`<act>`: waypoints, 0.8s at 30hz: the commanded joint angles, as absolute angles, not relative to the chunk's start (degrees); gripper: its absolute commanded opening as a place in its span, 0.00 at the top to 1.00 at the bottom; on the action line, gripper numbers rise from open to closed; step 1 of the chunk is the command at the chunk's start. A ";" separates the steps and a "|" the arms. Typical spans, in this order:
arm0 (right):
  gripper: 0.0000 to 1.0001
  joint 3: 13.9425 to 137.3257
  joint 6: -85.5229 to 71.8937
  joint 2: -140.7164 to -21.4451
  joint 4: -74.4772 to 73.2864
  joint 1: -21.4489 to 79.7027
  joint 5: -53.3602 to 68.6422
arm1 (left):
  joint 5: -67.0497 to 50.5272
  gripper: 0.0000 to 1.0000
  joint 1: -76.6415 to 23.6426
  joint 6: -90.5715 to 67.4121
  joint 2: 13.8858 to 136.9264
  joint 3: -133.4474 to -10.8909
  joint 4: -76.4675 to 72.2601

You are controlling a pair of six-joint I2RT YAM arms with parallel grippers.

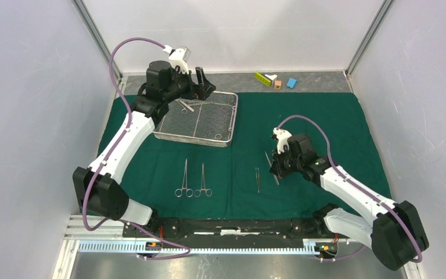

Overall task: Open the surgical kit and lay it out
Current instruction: Place the medical item in the surgical kit.

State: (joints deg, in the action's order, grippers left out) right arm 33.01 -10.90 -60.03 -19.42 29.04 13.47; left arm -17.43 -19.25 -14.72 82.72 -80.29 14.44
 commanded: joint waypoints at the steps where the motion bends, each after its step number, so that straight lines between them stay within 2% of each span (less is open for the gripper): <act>1: 1.00 28.87 -18.38 -60.55 -17.58 27.31 18.18 | -16.21 0.05 -18.28 -12.14 83.28 -78.12 12.28; 12: 1.00 36.51 -24.49 -69.00 -24.93 25.14 12.21 | -14.35 0.03 -17.53 -11.25 83.52 -76.56 11.86; 24: 1.00 34.92 -29.36 -71.90 -26.90 24.26 14.38 | -13.10 0.00 -17.01 -10.94 82.46 -76.14 12.09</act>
State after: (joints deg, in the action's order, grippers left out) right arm 34.28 -27.05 -71.37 -25.50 24.58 14.31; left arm -13.98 -17.67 -13.56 83.90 -76.51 14.20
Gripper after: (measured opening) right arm 0.087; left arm 0.994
